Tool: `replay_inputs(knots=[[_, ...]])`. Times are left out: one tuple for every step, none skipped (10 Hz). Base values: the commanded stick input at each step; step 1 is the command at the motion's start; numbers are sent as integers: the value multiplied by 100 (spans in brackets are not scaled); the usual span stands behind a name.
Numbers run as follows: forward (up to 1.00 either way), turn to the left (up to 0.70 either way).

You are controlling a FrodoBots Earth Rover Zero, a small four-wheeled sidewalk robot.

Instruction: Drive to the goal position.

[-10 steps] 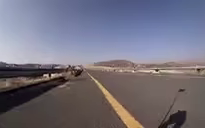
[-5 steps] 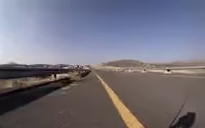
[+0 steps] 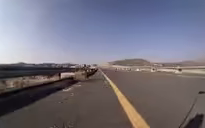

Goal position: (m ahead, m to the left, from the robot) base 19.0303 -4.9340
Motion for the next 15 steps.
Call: replay_inputs(knots=[[85,0],[85,0],[85,0],[85,0],[85,0],[85,0],[85,0],[85,0],[85,0],[85,0],[85,0],[85,0],[85,0],[85,0],[85,0]])
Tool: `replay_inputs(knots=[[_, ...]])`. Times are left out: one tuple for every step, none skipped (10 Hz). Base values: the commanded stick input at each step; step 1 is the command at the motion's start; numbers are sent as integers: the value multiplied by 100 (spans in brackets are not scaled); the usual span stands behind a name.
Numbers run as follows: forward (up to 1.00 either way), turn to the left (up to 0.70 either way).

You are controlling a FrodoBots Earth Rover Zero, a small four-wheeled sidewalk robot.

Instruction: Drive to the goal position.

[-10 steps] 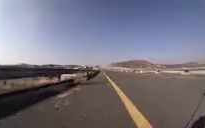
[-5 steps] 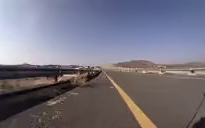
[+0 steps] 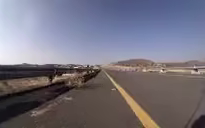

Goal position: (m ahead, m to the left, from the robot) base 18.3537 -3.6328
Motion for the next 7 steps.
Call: replay_inputs(knots=[[85,0],[85,0],[85,0],[85,0],[85,0],[85,0],[85,0]])
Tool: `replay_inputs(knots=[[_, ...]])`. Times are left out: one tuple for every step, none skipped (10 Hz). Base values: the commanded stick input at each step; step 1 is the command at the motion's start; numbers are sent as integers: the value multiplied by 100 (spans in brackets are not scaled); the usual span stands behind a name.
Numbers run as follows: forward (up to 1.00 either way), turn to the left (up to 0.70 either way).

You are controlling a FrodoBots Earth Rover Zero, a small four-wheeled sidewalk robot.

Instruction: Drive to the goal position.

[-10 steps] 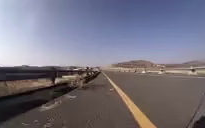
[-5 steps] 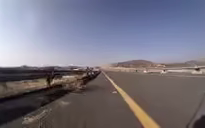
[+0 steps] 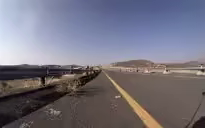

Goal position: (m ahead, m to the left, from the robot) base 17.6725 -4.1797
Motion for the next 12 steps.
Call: replay_inputs(knots=[[85,0],[85,0],[85,0],[85,0],[85,0],[85,0],[85,0],[85,0],[85,0],[85,0],[85,0],[85,0]])
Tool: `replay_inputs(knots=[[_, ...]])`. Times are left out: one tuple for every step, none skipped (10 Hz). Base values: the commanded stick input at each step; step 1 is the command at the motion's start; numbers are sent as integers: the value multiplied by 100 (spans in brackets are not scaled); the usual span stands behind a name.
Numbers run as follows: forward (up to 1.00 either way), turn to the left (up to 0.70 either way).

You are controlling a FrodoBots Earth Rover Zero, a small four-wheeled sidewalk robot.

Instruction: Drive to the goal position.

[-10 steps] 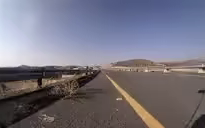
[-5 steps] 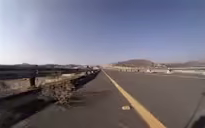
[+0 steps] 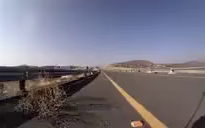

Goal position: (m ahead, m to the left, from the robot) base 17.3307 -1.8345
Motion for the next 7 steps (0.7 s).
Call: replay_inputs(knots=[[85,0],[85,0],[85,0],[85,0],[85,0],[85,0],[85,0]])
